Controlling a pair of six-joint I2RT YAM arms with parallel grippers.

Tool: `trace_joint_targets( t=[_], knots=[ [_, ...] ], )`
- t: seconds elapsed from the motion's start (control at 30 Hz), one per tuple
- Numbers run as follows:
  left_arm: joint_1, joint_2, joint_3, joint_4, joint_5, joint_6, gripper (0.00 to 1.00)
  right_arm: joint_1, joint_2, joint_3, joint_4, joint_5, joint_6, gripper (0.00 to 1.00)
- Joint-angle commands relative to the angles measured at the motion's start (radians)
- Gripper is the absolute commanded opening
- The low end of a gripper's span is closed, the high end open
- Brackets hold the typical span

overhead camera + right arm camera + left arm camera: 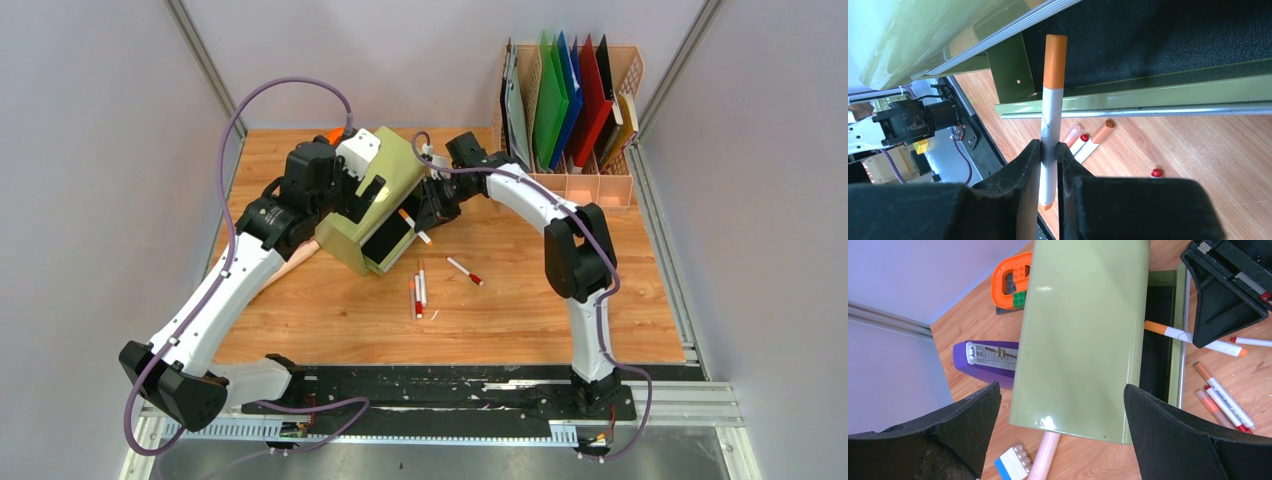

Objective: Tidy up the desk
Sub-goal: Place the stationery in the drawer.

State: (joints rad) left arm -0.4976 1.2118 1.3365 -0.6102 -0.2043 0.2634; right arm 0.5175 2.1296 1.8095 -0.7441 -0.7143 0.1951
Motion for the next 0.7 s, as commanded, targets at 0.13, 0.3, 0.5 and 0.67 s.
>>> trace_joint_targets(
  t=[0.13, 0.3, 0.5, 0.67],
  knots=[
    [0.002, -0.016, 0.025, 0.023, 0.002, -0.009, 1.00, -0.023, 0.017, 0.051, 0.011, 0.007, 0.052, 0.06],
    [0.002, -0.009, 0.026, 0.026, 0.000, -0.007, 1.00, -0.042, 0.000, 0.034, 0.017, 0.029, 0.094, 0.04],
    [0.002, 0.013, 0.044, 0.033, -0.001, -0.003, 1.00, -0.045, -0.052, -0.061, 0.107, -0.010, 0.215, 0.04],
    [0.002, 0.030, 0.052, 0.038, -0.003, -0.001, 1.00, -0.051, -0.051, -0.075, 0.187, -0.049, 0.324, 0.06]
  ],
)
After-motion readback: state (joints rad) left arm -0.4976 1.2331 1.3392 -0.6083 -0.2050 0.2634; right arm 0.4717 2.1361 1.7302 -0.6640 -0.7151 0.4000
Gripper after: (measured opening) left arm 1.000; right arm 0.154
